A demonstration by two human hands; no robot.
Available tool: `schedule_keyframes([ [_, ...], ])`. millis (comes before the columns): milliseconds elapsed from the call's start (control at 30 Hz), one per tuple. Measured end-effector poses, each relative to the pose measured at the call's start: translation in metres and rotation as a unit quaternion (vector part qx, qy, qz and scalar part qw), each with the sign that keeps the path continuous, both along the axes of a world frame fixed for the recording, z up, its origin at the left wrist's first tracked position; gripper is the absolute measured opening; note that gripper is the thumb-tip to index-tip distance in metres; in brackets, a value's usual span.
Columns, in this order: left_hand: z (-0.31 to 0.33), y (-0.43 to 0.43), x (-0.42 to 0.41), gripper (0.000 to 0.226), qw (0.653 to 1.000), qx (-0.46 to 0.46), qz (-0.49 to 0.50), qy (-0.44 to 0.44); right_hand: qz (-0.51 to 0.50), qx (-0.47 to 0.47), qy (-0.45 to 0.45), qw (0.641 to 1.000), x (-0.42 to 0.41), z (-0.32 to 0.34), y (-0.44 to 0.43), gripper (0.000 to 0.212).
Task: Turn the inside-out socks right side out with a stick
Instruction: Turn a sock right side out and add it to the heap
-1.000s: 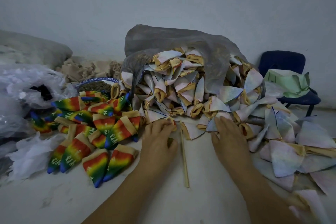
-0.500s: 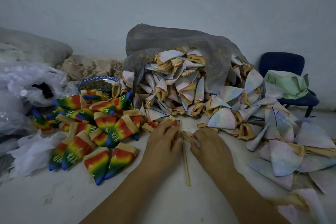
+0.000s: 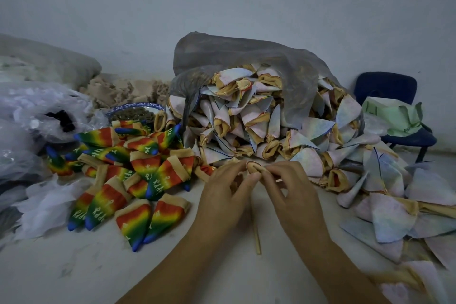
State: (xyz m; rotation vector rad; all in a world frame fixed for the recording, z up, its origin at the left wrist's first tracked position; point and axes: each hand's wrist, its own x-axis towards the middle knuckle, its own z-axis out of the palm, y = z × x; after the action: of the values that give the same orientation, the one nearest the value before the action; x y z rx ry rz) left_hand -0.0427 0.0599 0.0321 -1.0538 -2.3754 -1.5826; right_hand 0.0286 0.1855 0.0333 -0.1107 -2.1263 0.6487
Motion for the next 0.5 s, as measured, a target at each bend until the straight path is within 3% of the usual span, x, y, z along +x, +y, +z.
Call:
schedule_keyframes([
  [100, 0.0025, -0.0008, 0.002, 0.032, 0.997, 0.032, 0.001, -0.072, 0.016, 0.011, -0.024, 1.0, -0.0007, -0.0007, -0.0049, 0.023],
  [500, 0.0064, -0.0012, 0.0031, 0.037, 0.984, 0.107, 0.008, -0.141, -0.036, 0.052, -0.064, 0.996, -0.0006, 0.0011, -0.0094, 0.008],
])
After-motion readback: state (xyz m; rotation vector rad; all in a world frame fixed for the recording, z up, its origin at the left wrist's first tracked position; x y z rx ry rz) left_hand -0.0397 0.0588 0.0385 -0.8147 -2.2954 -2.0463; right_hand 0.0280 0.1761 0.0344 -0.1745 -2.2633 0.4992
